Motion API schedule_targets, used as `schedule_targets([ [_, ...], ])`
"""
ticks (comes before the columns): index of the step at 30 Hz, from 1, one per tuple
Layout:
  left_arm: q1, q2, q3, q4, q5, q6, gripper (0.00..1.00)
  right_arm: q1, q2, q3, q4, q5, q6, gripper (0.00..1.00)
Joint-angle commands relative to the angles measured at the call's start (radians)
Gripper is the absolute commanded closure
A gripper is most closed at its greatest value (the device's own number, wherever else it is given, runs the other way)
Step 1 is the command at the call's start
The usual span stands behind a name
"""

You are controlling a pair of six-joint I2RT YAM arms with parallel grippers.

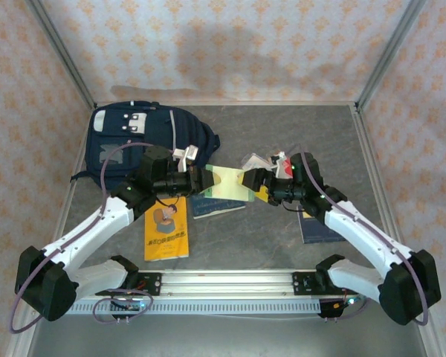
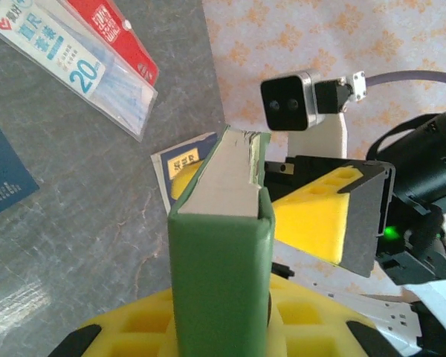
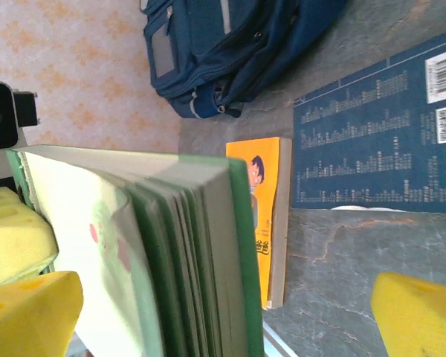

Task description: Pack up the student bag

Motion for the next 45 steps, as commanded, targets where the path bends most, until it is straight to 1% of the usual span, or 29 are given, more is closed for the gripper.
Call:
schedule_targets([
  [1,0.009,-0.030,0.016,0.113,0.051,-0.053,1.00,-0.008,0.014,0.019,0.067,-0.045,-0.043,0.01],
  [3,0.009,-0.035,0.021,0.119,0.055,-0.062,1.00,-0.020,0.021,0.005,0.113,-0.064,-0.011,0.00],
  [4,0.008,-0.036,0.028,0.100,0.053,-0.050,1.00,-0.029,0.026,0.004,0.128,-0.086,0.006,0.02],
  [7,0.011,-0.034,0.039,0.048,0.047,-0.023,1.00,-0.052,0.030,0.009,0.157,-0.185,0.047,0.07],
  [11,0.010,-0.025,0.028,0.089,0.049,-0.048,1.00,-0.056,0.012,-0.021,0.240,-0.265,0.125,0.22],
  [16,0.010,-0.010,0.030,0.109,0.053,-0.062,1.00,-0.056,-0.002,-0.059,0.314,-0.271,0.189,0.43],
  [18,0.011,-0.008,0.031,0.099,0.052,-0.057,1.00,-0.056,-0.007,-0.063,0.309,-0.271,0.186,0.57],
  [19,0.012,-0.007,0.029,0.098,0.053,-0.056,1.00,-0.056,-0.010,-0.063,0.302,-0.272,0.183,0.62],
  [25,0.015,0.006,0.017,0.114,0.059,-0.066,1.00,-0.062,-0.035,-0.086,0.312,-0.232,0.208,0.64],
  [27,0.018,0.011,0.015,0.103,0.059,-0.059,1.00,-0.064,-0.039,-0.094,0.334,-0.226,0.226,0.67],
  [30,0.021,0.015,0.014,0.059,0.050,-0.020,1.00,-0.064,-0.040,-0.097,0.340,-0.224,0.227,0.88],
  [31,0.024,0.018,0.010,0.053,0.046,-0.013,1.00,-0.064,-0.042,-0.097,0.336,-0.223,0.226,0.93],
  [32,0.028,0.022,0.007,0.052,0.041,-0.011,1.00,-0.064,-0.044,-0.097,0.332,-0.221,0.225,0.97],
  [33,0.032,0.030,0.007,0.049,0.035,-0.010,0.98,-0.064,-0.047,-0.097,0.323,-0.218,0.222,0.98],
  [34,0.036,0.036,0.010,0.038,0.023,-0.004,0.91,-0.063,-0.048,-0.095,0.313,-0.215,0.218,0.98],
  [36,0.047,0.048,0.046,-0.052,-0.031,0.047,0.70,-0.064,-0.054,-0.084,0.261,-0.193,0.181,1.00],
  [37,0.056,0.051,0.073,-0.117,-0.077,0.085,0.60,-0.065,-0.060,-0.072,0.201,-0.169,0.150,1.00],
  [38,0.064,0.054,0.112,-0.199,-0.149,0.133,0.51,-0.066,-0.067,-0.051,0.110,-0.123,0.093,1.00],
  [39,0.074,0.058,0.159,-0.292,-0.245,0.183,0.46,-0.065,-0.078,-0.028,0.012,-0.055,0.033,1.00],
  [40,0.081,0.064,0.203,-0.365,-0.336,0.222,0.43,-0.065,-0.088,-0.008,-0.077,0.012,-0.014,1.00],
  [43,0.088,0.121,0.344,-0.548,-0.672,0.322,0.36,-0.064,-0.104,0.078,-0.370,0.305,-0.130,1.00],
  [44,0.090,0.164,0.403,-0.611,-0.781,0.343,0.35,-0.065,-0.105,0.103,-0.437,0.379,-0.155,1.00],
  [45,0.093,0.218,0.466,-0.675,-0.868,0.355,0.34,-0.064,-0.103,0.124,-0.488,0.431,-0.170,1.00],
])
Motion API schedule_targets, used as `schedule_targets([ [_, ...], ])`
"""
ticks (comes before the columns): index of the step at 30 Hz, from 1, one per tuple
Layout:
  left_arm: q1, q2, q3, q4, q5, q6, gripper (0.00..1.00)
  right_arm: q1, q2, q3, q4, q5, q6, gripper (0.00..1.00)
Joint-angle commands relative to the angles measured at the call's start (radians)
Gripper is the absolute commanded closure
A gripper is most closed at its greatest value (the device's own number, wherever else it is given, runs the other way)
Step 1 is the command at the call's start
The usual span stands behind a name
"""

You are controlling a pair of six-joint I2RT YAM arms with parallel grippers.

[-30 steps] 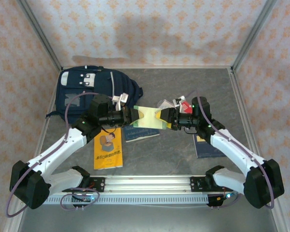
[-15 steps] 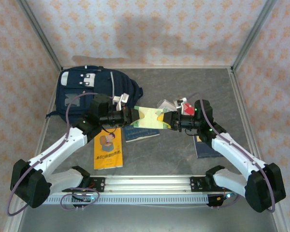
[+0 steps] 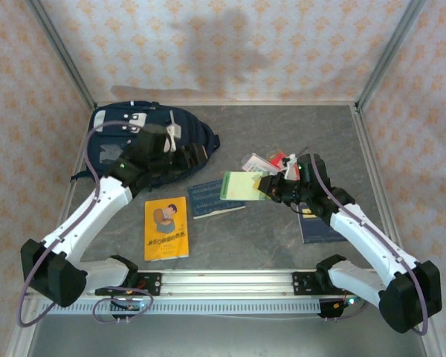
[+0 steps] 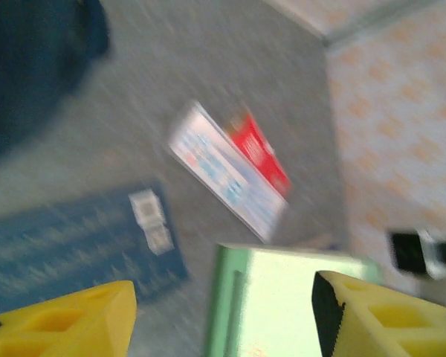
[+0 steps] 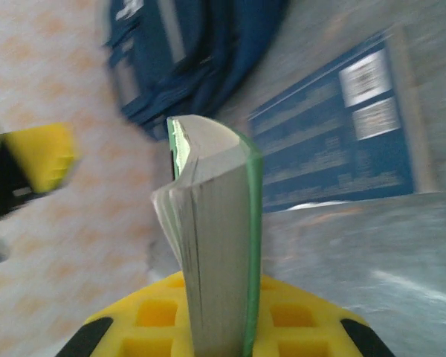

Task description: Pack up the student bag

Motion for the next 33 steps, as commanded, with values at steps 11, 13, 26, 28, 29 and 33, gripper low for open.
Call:
schedule_targets([
  [11,0.055,0.645,0.652,-0.460,-0.700,0.232,0.25,-0.001,-0.019,0.187,-0.473,0.420,-0.141,1.00],
  [13,0.079,0.735,0.702,-0.461,-0.712,0.230,0.24,-0.002,-0.021,0.185,-0.481,0.421,-0.145,1.00],
  [26,0.122,0.983,0.915,-0.373,-0.512,0.238,0.22,-0.002,0.035,0.171,-0.517,0.424,-0.189,1.00],
  [28,0.122,1.010,0.926,-0.377,-0.516,0.241,0.22,-0.002,0.053,0.182,-0.520,0.424,-0.199,1.00],
  [29,0.121,1.025,0.934,-0.386,-0.530,0.241,0.23,-0.002,0.064,0.191,-0.524,0.424,-0.204,1.00],
  [33,0.122,1.065,0.949,-0.439,-0.633,0.221,0.25,-0.002,0.097,0.221,-0.529,0.423,-0.217,1.00],
])
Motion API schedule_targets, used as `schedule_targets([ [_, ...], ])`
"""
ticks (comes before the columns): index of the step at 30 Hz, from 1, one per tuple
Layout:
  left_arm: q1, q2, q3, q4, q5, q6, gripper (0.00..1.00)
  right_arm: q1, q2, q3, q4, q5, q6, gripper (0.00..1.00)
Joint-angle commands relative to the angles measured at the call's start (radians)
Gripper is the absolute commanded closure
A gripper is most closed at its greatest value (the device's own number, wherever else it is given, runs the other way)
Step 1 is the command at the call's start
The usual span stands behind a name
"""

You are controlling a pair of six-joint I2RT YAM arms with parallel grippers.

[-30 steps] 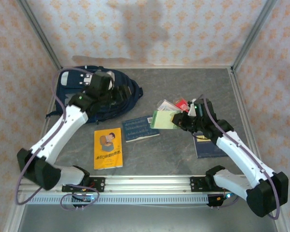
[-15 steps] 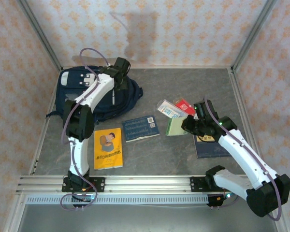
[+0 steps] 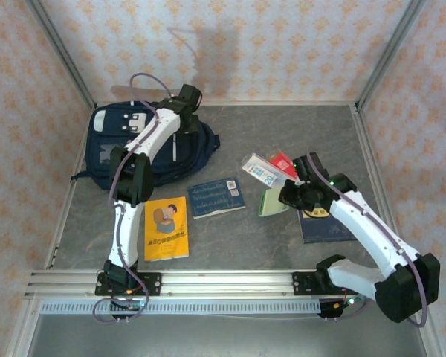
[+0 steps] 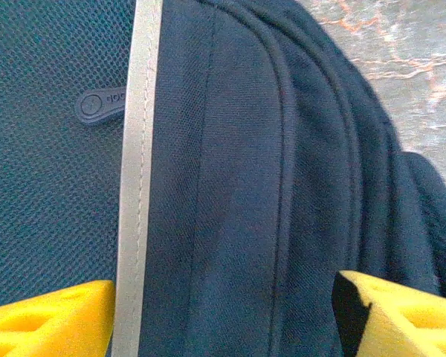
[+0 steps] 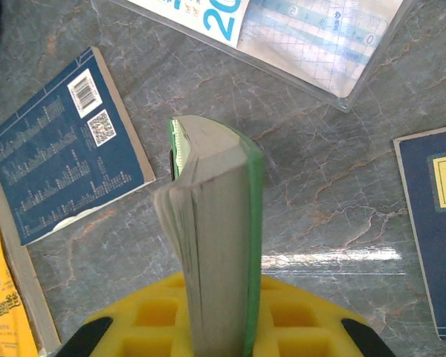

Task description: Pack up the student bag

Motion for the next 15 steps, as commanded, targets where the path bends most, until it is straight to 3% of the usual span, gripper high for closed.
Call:
schedule_targets([
  [1,-0.002,0.044,0.020,-0.067,-0.103,-0.012,0.26,0.000,0.010,0.057,-0.007,0.022,-0.031,1.00],
  [5,-0.002,0.055,0.015,-0.080,-0.140,-0.020,0.30,-0.001,0.027,0.062,0.000,0.015,-0.034,1.00],
  [7,-0.002,0.062,0.015,-0.072,-0.114,-0.012,0.38,-0.001,0.030,0.062,0.005,0.011,-0.034,1.00],
  [11,-0.002,0.074,0.015,-0.056,-0.046,0.012,0.74,-0.001,0.026,0.082,-0.004,0.029,-0.037,1.00],
  [15,-0.007,0.043,0.003,-0.053,0.012,0.045,1.00,-0.001,0.012,0.125,-0.039,0.075,-0.045,1.00],
])
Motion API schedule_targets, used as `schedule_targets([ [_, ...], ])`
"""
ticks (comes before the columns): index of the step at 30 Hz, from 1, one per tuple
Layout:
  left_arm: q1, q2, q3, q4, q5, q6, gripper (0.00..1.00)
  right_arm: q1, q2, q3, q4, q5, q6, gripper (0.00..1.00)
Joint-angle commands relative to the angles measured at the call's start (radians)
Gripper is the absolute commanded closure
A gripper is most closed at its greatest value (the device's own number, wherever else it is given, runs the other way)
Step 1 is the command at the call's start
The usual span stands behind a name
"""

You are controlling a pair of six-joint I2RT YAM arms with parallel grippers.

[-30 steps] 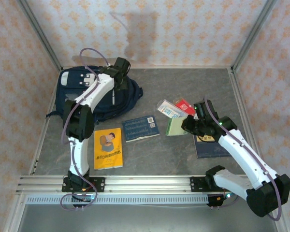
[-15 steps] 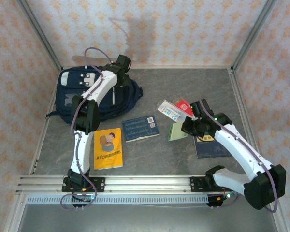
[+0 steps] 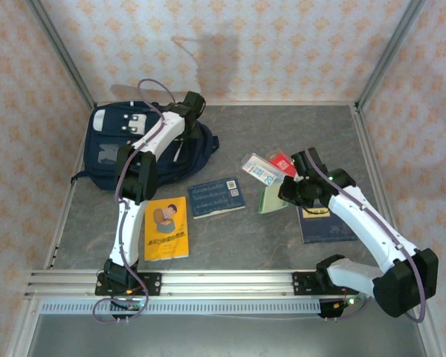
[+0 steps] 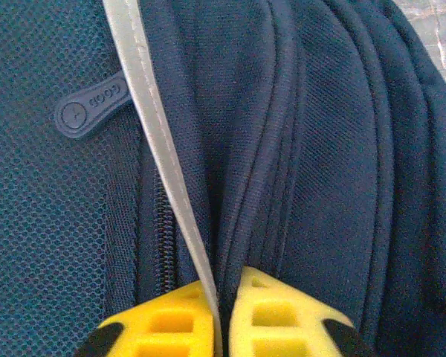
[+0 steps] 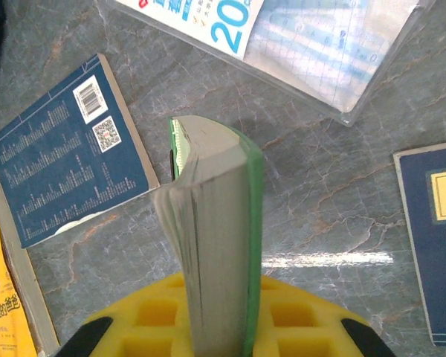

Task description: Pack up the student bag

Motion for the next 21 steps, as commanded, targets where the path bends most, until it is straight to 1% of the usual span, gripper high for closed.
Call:
schedule_targets([
  [1,-0.003,-0.039,-0.004,-0.033,0.040,0.026,1.00,0.000,-0.024,0.072,-0.025,0.072,-0.022,1.00],
  [6,-0.053,-0.163,-0.007,-0.032,0.077,0.063,1.00,-0.001,-0.064,0.084,-0.020,0.128,-0.005,1.00],
  [10,-0.085,-0.287,-0.019,-0.041,0.072,0.100,1.00,-0.003,-0.057,0.109,-0.019,0.135,-0.009,1.00],
  [13,-0.087,-0.383,-0.044,-0.040,0.086,0.116,1.00,-0.003,-0.038,0.145,-0.025,0.131,-0.015,1.00],
  [15,-0.087,-0.447,-0.062,-0.039,0.094,0.122,1.00,-0.002,-0.026,0.173,-0.015,0.104,-0.019,1.00],
  [19,-0.087,-0.551,-0.093,-0.019,0.164,0.144,1.00,-0.003,0.003,0.245,-0.006,0.068,-0.011,1.00],
  [21,-0.087,-0.581,-0.097,-0.005,0.225,0.169,1.00,-0.003,0.015,0.276,0.002,0.038,-0.003,1.00],
])
